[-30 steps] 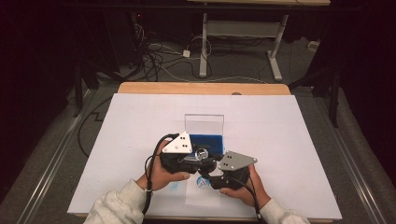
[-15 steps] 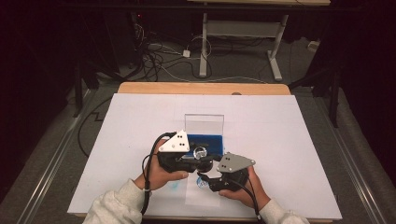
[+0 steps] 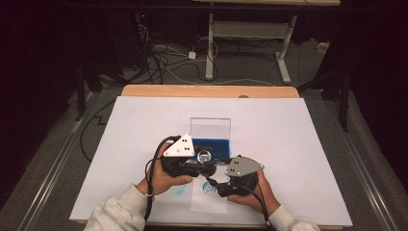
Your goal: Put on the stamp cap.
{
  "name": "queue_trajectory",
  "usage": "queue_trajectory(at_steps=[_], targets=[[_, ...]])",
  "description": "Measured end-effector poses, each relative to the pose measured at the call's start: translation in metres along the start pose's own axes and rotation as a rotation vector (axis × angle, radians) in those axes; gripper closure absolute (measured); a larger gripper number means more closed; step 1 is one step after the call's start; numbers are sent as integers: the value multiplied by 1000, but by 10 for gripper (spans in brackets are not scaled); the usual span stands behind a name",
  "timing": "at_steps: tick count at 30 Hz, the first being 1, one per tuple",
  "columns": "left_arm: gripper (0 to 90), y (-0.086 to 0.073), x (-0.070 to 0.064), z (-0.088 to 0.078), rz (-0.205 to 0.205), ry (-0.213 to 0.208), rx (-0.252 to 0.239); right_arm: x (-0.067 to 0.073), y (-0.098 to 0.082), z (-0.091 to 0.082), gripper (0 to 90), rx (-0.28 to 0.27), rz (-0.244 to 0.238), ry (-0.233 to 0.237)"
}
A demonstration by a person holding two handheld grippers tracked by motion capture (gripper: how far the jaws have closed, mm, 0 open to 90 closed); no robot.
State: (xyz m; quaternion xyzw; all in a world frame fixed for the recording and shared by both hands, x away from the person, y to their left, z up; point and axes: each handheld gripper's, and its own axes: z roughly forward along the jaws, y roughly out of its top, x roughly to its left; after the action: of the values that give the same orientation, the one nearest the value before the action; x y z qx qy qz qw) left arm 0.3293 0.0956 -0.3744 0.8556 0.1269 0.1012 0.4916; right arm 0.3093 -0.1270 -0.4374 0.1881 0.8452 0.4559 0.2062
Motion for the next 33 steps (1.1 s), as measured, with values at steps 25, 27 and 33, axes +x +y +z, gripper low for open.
queue_trajectory(at_steps=[25,27,33], targets=[[544,-6,12,-12,-19,61,8,-14,-9,-35,213,-12,6,-165],[544,-7,13,-13,-18,67,13,-14,-11,-39,215,-10,0,-181],[544,-8,15,-15,-8,110,17,-16,-17,-51,220,-30,12,-213]])
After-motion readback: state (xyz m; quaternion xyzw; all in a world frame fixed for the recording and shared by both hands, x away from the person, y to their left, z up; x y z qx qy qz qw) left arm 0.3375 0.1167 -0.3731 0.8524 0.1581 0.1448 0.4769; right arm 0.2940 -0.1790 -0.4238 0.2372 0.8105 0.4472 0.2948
